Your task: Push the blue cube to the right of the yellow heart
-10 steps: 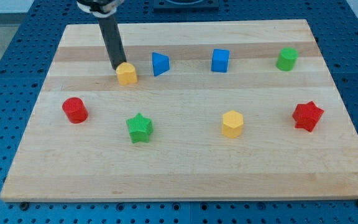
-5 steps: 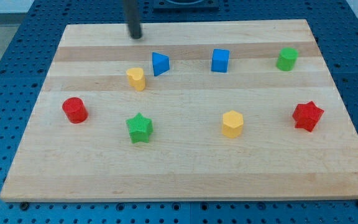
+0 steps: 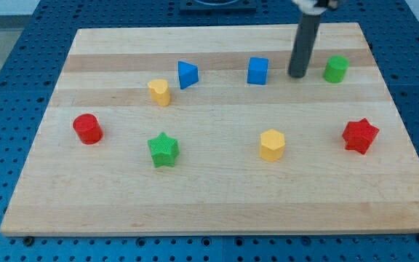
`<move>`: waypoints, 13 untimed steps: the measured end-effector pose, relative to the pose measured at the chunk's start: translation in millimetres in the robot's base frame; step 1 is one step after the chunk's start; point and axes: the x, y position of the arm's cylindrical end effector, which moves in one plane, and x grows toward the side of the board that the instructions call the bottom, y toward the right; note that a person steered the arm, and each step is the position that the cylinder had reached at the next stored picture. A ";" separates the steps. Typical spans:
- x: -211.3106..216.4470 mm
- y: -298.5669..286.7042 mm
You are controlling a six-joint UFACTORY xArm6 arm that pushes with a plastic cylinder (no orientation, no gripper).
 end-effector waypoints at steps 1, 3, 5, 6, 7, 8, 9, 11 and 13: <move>17.0 -30.5; -45.4 15.2; 6.9 -45.8; 21.4 -71.0; 10.9 -36.7; -28.5 -17.3; -31.2 -53.6; 8.2 -111.5; 2.9 -78.5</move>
